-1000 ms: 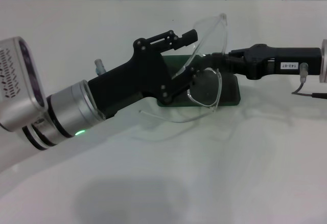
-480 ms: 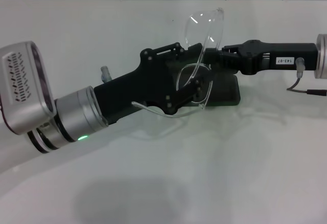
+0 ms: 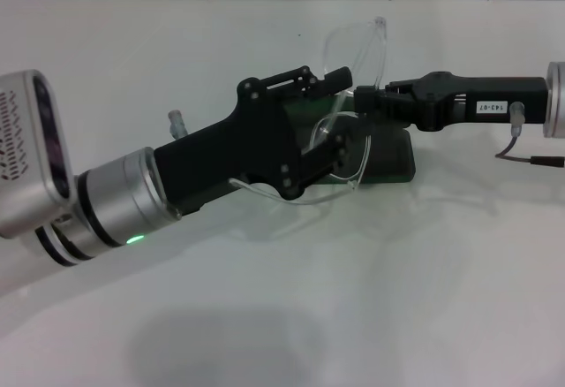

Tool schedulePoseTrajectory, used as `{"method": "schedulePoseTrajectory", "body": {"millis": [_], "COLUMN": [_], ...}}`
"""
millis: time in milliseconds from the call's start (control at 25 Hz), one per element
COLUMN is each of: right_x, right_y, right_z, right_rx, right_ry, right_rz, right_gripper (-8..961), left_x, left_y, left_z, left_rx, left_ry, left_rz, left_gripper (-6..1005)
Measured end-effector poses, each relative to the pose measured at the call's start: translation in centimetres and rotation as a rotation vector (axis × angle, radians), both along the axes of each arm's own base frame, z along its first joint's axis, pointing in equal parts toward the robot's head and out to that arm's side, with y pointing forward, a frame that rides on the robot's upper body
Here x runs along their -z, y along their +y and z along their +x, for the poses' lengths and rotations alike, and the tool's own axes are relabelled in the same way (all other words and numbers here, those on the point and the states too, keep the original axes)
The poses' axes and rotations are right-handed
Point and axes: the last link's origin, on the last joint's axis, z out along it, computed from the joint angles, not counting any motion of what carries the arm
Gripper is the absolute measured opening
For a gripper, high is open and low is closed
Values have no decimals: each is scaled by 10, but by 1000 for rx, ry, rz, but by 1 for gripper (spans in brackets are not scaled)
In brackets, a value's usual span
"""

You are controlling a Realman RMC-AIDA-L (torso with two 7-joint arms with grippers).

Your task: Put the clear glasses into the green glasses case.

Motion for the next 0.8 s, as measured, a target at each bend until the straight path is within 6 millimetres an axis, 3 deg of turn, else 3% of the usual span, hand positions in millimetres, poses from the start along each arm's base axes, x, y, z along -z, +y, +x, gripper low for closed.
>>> {"method": "schedulePoseTrajectory", "body": {"millis": [400, 800], "right_x": [0, 0], "right_y": [1, -8], "right_z": [-3, -16], "right_rx": [1, -42], "right_ry": [-53, -85], "right_rz": [-69, -230], "right_gripper": [55, 54], "left_x": [-12, -7], "left_y": [4, 10], "left_z": [1, 7], "left_rx": [63, 110], "left_ry": [12, 75], "left_rz": [4, 1], "left_gripper": [461, 461]}}
